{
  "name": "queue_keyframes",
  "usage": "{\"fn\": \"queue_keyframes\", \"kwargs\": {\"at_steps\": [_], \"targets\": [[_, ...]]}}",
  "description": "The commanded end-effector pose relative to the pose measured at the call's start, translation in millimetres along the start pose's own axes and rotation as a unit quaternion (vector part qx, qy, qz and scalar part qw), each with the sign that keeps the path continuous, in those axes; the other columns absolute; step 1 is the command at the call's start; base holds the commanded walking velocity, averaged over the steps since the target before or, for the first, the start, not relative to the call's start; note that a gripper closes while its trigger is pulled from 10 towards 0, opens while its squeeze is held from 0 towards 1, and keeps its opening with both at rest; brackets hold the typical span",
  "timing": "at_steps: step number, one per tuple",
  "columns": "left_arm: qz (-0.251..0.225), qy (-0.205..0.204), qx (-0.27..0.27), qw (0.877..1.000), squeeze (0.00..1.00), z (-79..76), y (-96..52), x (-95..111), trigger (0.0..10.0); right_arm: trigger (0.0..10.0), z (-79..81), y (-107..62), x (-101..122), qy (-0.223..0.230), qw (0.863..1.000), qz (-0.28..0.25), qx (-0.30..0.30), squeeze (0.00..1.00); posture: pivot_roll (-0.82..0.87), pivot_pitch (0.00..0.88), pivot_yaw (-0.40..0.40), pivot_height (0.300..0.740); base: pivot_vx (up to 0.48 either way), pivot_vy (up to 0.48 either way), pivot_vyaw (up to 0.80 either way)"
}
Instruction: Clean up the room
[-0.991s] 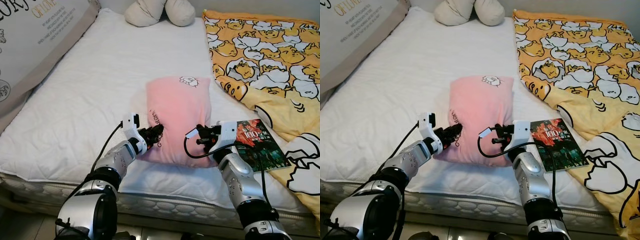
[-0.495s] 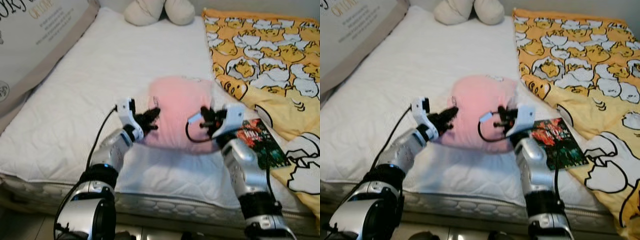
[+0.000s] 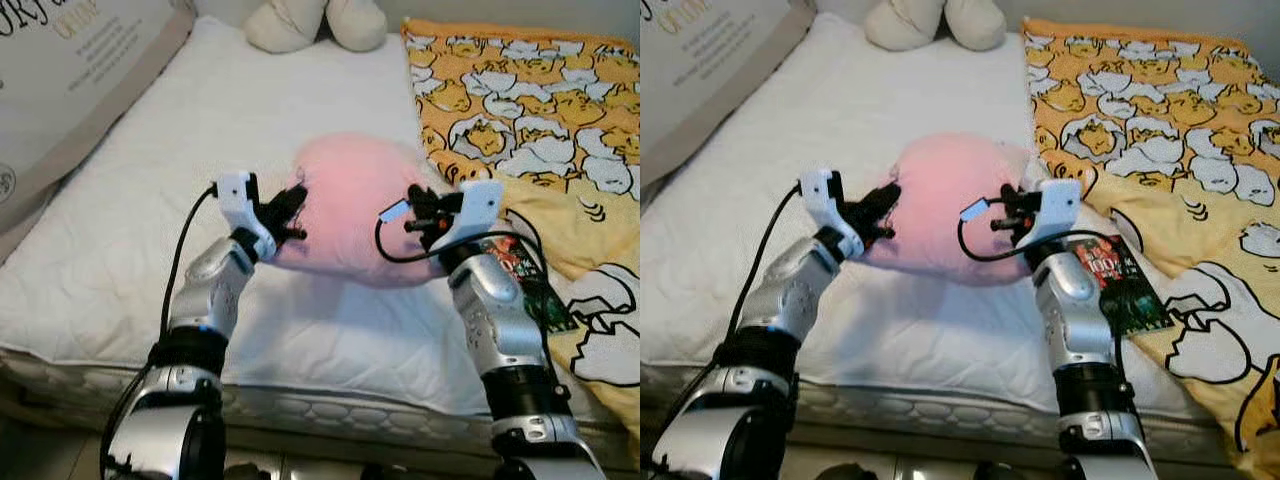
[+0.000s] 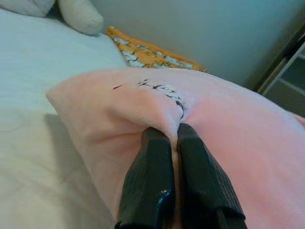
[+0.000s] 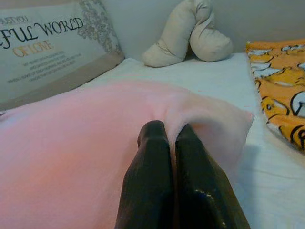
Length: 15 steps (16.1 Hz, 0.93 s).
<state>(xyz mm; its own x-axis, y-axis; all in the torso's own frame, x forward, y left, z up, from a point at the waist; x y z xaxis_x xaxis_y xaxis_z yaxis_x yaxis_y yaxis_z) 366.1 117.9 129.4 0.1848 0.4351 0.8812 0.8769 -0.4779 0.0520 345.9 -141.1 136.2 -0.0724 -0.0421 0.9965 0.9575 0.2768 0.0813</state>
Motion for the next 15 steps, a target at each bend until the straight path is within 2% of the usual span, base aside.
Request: {"fn": "queue_keyframes", "kwargs": {"at_steps": [1, 4, 15], "targets": [[-0.016, 0.028, -0.003, 0.999, 0.0, -2.8, 0.6, 10, 0.0, 0.0, 2.5, 0.0, 0, 0.0, 1.0, 0.0, 0.004, 0.0, 0.03, 0.0, -0.027, 0.74, 0.0, 0.0, 0.0], [-0.025, 0.039, 0.002, 0.999, 0.0, -3.2, -0.5, 12, 0.0, 0.0, 6.7, -1.9, -6, -0.002, 1.0, 0.007, 0.01, 0.0, 0.03, 0.0, -0.035, 0.74, 0.0, 0.48, 0.0], [-0.019, 0.048, 0.026, 0.998, 0.0, 1.5, 0.4, 7, 0.0, 0.0, 3.4, -2.2, -13, -0.004, 1.0, 0.018, 0.011, 0.0, 0.03, 0.0, -0.038, 0.74, 0.0, 0.48, 0.0]]}}
Point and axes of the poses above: a point about 5 cm out from each wrist's last joint towards the gripper, its own y axis pointing out of the wrist towards the gripper, its own x axis along the axis of the wrist's last joint, z = x × y, the point moved 1 cm from there along y, pointing out of the wrist towards the gripper, and after that the axes turned 7 degrees about -y, right-handed, at the moved point
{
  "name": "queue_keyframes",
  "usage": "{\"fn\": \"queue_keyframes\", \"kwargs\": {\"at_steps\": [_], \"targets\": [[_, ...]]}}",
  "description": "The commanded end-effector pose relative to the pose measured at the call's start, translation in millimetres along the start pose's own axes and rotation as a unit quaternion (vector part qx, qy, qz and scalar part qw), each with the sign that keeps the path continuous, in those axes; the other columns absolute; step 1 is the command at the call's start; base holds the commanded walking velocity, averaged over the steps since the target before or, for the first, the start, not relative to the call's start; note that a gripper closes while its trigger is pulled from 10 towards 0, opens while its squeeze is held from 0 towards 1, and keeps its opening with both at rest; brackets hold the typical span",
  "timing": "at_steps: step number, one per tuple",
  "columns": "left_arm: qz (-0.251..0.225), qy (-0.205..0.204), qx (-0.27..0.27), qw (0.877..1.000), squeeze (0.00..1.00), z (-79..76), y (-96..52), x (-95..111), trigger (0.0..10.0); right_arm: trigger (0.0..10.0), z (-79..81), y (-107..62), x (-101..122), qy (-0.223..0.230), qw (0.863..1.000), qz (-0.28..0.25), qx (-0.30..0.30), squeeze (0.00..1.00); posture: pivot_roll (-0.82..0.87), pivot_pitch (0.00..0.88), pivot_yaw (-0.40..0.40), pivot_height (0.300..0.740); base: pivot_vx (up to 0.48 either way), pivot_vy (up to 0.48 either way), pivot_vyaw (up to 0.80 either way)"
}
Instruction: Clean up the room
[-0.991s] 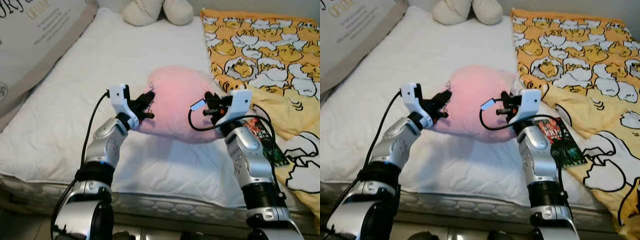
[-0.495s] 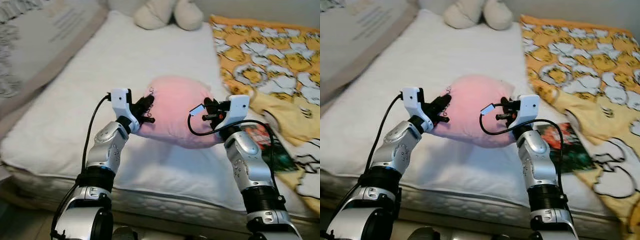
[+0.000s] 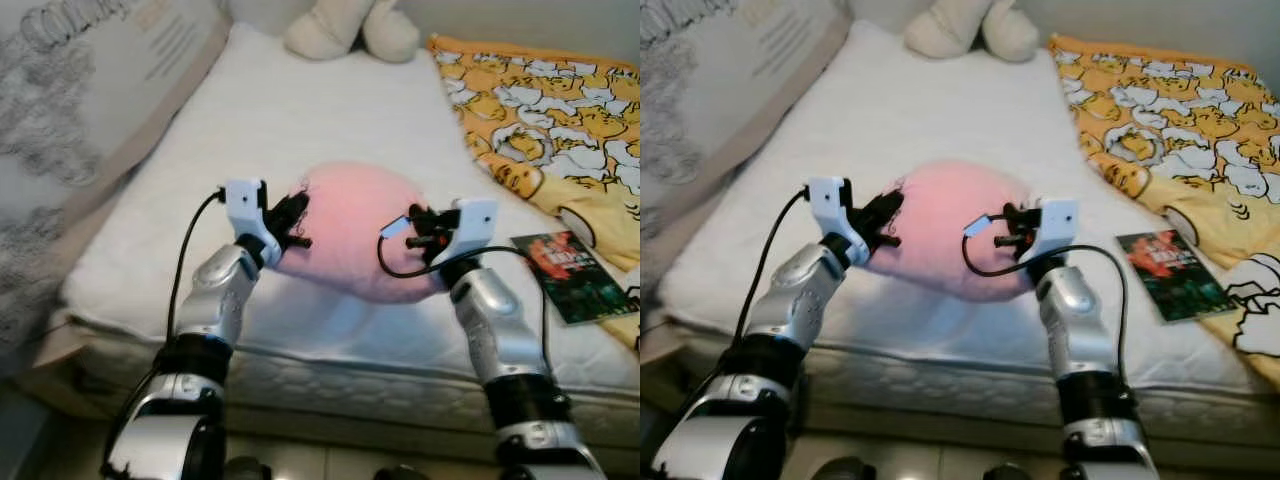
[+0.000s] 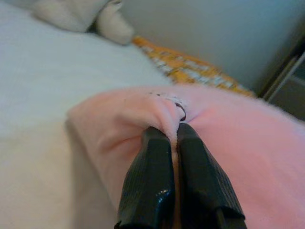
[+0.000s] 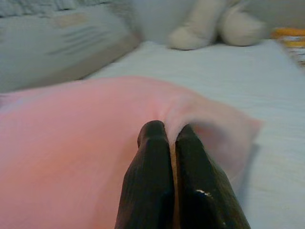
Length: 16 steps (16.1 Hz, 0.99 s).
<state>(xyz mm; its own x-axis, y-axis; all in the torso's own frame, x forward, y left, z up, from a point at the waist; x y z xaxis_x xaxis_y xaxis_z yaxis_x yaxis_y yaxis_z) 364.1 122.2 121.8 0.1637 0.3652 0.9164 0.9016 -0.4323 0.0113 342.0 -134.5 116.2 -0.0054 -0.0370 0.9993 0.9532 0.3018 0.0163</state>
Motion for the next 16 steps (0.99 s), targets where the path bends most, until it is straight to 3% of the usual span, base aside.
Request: {"fn": "queue_keyframes", "kwargs": {"at_steps": [1, 7, 12, 16], "targets": [[-0.027, 0.008, -0.004, 1.0, 0.0, -3.9, 4.3, 13, 0.0, 0.0, -3.6, 0.9, 7, -0.012, 1.0, -0.015, -0.001, 0.0, 0.03, 0.0, -0.038, 0.74, 0.0, 0.48, 0.0], [-0.027, 0.011, -0.007, 1.0, 0.0, -8.1, 5.8, 9, 0.0, 0.0, -2.8, 1.7, 4, -0.015, 1.0, -0.011, 0.001, 0.0, 0.04, 0.0, -0.039, 0.74, 0.0, 0.464, 0.0], [-0.021, 0.034, -0.018, 0.999, 0.0, -16.3, 5.0, 2, 0.0, 0.0, -5.4, 1.9, 0, -0.021, 1.0, -0.002, -0.004, 0.0, 0.04, 0.0, -0.04, 0.74, 0.0, 0.0, 0.17], [-0.018, 0.037, -0.019, 0.999, 0.0, -18.6, 4.6, -1, 0.0, 0.0, -6.8, 3.0, -1, -0.022, 1.0, 0.001, -0.006, 0.0, 0.04, 0.0, -0.04, 0.74, 0.0, 0.0, 0.74]]}}
Point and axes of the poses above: a point about 5 cm out from each wrist's last joint towards the gripper, its own y axis pointing out of the wrist towards the gripper, its own x axis along the axis of the wrist's last joint, z = x × y, the point moved 1 cm from there along y, pointing out of the wrist towards the gripper, and after that the axes turned 7 degrees about -y, right-handed, at the moved point
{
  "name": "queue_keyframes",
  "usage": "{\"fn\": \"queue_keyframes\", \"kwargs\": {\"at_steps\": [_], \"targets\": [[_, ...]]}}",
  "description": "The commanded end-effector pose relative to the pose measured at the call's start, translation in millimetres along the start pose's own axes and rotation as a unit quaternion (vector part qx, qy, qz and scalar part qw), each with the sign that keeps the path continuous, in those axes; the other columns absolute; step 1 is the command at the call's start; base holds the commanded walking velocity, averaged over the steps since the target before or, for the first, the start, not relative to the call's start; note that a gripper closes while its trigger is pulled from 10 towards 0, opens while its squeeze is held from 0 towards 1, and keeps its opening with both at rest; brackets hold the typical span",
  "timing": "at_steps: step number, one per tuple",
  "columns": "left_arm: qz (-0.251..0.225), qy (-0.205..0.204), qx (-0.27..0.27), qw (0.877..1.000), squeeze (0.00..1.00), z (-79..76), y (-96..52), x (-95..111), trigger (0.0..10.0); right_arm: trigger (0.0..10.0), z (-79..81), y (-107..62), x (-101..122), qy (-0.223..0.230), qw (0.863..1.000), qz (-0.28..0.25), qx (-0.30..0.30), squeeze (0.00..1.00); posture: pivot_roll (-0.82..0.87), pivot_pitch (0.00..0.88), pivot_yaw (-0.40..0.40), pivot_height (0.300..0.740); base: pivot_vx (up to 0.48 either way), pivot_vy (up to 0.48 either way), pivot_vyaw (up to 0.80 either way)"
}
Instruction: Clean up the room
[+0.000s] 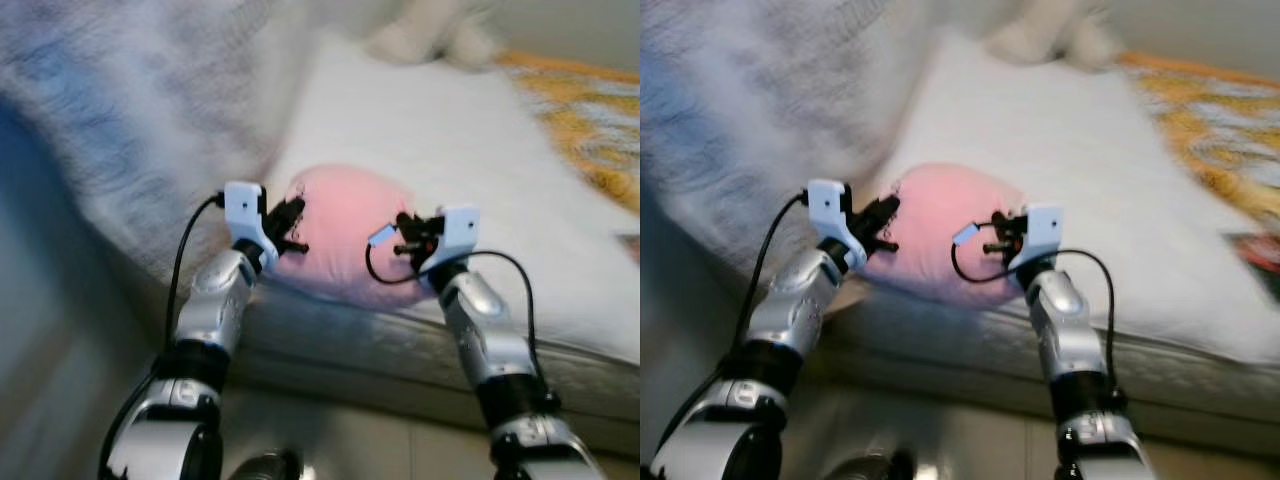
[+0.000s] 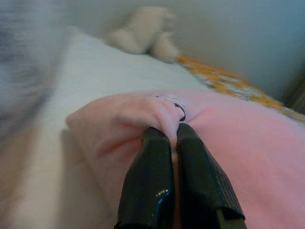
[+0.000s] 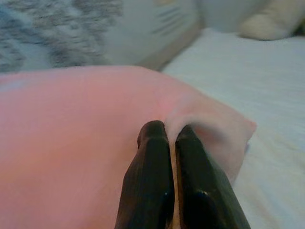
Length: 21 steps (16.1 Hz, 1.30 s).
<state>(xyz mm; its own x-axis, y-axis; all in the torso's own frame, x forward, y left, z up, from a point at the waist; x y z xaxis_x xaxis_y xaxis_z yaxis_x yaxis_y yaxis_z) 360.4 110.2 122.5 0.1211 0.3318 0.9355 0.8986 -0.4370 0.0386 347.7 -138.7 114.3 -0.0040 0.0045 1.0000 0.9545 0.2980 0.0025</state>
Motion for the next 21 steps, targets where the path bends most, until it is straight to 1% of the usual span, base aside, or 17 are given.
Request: {"fn": "queue_keyframes", "kwargs": {"at_steps": [1, 5, 8, 10, 17, 21], "targets": [[-0.006, 0.016, -0.011, 1.0, 0.0, -7.1, 3.0, 3.1, 0.0, 0.0, -1.9, -1.0, 0.4, 0.002, 1.0, -0.006, -0.007, 0.0, 0.05, 0.0, -0.038, 0.74, 0.0, 0.0, 0.0], [-0.004, 0.034, -0.016, 0.999, 0.0, -11.3, 2.5, 1.2, 0.0, 0.0, -1.3, -2.7, -3.4, 0.003, 1.0, -0.002, -0.008, 0.0, 0.05, 0.002, -0.037, 0.74, 0.0, 0.0, 0.0], [-0.002, 0.043, -0.017, 0.999, 0.0, -12.4, 2.1, -0.3, 0.0, 0.0, -1.5, -2.1, -3.4, 0.002, 1.0, -0.003, -0.007, 0.0, 0.05, 0.0, -0.038, 0.74, 0.48, 0.0, 0.0], [-0.001, 0.047, -0.017, 0.999, 0.0, -12.6, 1.7, -1.4, 0.0, 0.0, -3.7, -1.5, -1.3, -0.007, 1.0, -0.009, -0.013, 0.0, 0.05, 0.0, -0.038, 0.74, 0.48, 0.0, 0.0], [0.002, 0.046, -0.02, 0.999, 0.0, -16.7, 2.9, -3.6, 0.0, 0.0, -4.2, -0.9, -2.2, -0.009, 1.0, -0.009, -0.012, 0.0, 0.06, 0.0, -0.038, 0.74, 0.48, 0.0, 0.0], [-0.001, 0.041, -0.014, 0.999, 0.0, -16.2, 3.2, -3.3, 0.0, 0.0, -4.0, -0.5, -2.2, -0.012, 1.0, -0.01, -0.01, 0.0, 0.06, 0.0, -0.04, 0.74, 0.48, 0.0, 0.0]]}}
Point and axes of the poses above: a point about 5 cm out from each wrist's last joint towards the gripper, its own y axis pointing out of the wrist towards the gripper, its own x axis along the axis of the wrist's last joint, z = x × y, the point moved 1 cm from there along y, pointing out of the wrist towards the gripper, and after that the axes turned 7 degrees about -y, right-handed, at the moved point
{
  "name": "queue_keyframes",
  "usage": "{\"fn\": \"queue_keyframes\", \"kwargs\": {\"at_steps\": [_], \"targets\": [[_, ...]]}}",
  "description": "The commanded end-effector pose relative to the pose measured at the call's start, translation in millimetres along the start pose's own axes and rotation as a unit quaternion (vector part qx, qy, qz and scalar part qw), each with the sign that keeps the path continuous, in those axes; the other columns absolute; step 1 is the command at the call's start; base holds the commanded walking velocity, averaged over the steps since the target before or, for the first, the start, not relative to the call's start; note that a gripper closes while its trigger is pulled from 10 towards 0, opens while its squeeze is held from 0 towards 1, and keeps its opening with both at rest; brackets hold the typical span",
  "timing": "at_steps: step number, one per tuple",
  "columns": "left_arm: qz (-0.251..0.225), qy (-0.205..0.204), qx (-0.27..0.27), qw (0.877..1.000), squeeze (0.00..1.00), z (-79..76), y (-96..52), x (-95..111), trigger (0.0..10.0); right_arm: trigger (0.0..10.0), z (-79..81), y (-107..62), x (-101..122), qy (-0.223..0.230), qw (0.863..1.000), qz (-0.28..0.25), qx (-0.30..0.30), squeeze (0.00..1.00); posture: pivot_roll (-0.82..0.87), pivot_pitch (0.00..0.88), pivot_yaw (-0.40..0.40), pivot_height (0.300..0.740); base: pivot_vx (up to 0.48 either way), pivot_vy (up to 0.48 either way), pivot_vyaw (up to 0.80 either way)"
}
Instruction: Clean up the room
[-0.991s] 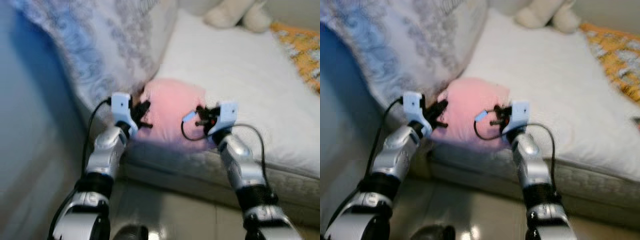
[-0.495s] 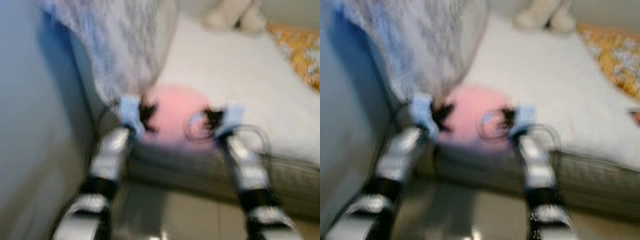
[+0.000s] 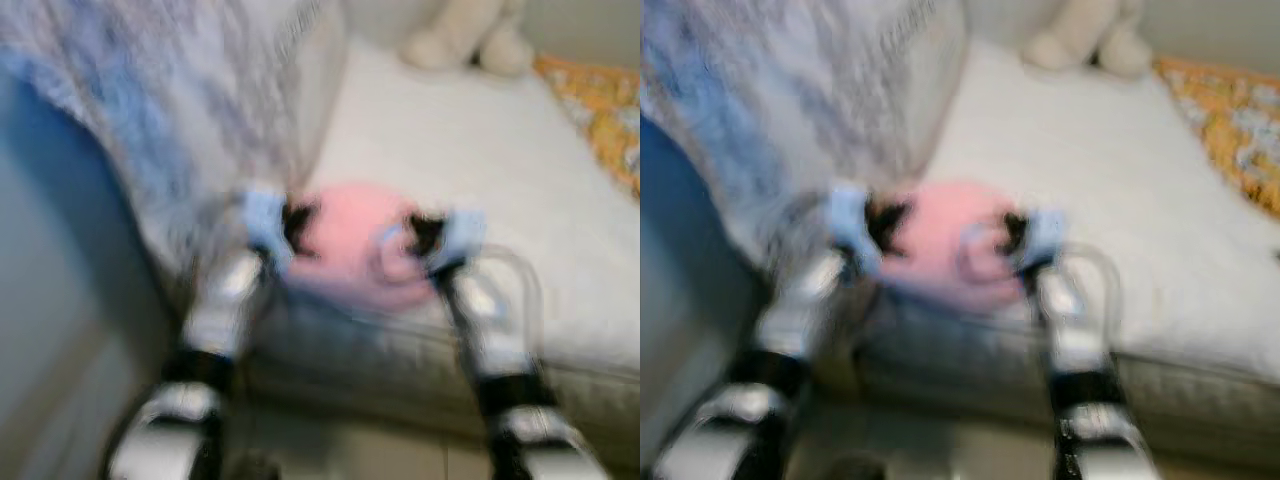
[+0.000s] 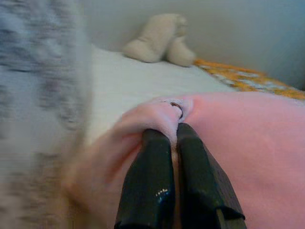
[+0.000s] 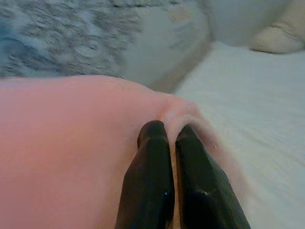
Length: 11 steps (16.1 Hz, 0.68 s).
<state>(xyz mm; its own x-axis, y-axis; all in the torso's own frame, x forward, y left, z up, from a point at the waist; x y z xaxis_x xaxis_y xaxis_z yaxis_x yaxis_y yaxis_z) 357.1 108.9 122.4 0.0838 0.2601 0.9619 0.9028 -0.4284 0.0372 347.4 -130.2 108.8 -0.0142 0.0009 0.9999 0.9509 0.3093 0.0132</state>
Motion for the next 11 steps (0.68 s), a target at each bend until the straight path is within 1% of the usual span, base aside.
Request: {"fn": "queue_keyframes", "kwargs": {"at_steps": [1, 5, 9, 10, 11], "targets": [[-0.005, 0.0, -0.009, 1.0, 0.0, -12.9, 5.5, 0, 0.0, 0.0, -12.6, -2.6, 4, -0.018, 1.0, -0.006, -0.013, 0.0, 0.06, 0.0, -0.042, 0.74, 0.48, 0.0, 0.0], [-0.018, 0.0, -0.004, 1.0, 0.0, -14.3, 8.7, 6, 0.0, 0.0, -17.2, -1.6, 7, -0.021, 1.0, -0.009, -0.017, 0.0, 0.05, 0.0, -0.044, 0.74, 0.0, 0.0, 0.0], [-0.028, 0.01, -0.007, 1.0, 0.0, -18.6, 19.2, 16, 0.0, 0.0, -15.9, 0.5, 7, -0.023, 1.0, -0.009, -0.014, 0.0, 0.06, 0.0, -0.04, 0.74, 0.0, 0.0, 0.0], [-0.034, 0.01, -0.01, 0.999, 0.0, -20.9, 22.2, 20, 0.0, 0.0, -17.3, 1.6, 10, -0.033, 0.999, -0.014, -0.014, 0.0, 0.06, 0.0, -0.039, 0.74, 0.0, 0.0, 0.0], [-0.047, 0.012, -0.015, 0.999, 0.0, -23.4, 26.7, 30, 0.0, 0.0, -20.7, 5.1, 22, -0.048, 0.998, -0.03, -0.016, 0.0, 0.05, 0.0, -0.037, 0.74, 0.0, 0.0, 0.0]]}}
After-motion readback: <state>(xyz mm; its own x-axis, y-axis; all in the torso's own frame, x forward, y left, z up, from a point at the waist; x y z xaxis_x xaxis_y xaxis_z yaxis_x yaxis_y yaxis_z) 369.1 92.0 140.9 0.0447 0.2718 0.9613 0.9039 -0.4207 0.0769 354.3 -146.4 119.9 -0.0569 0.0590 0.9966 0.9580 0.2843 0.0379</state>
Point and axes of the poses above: a point about 5 cm out from each wrist's last joint towards the gripper, its own y axis pointing out of the wrist towards the gripper, its own x axis along the axis of the wrist's last joint, z = x × y, the point moved 1 cm from there along y, pointing out of the wrist towards the gripper, and after that the axes turned 7 degrees about -y, right-handed, at the moved point
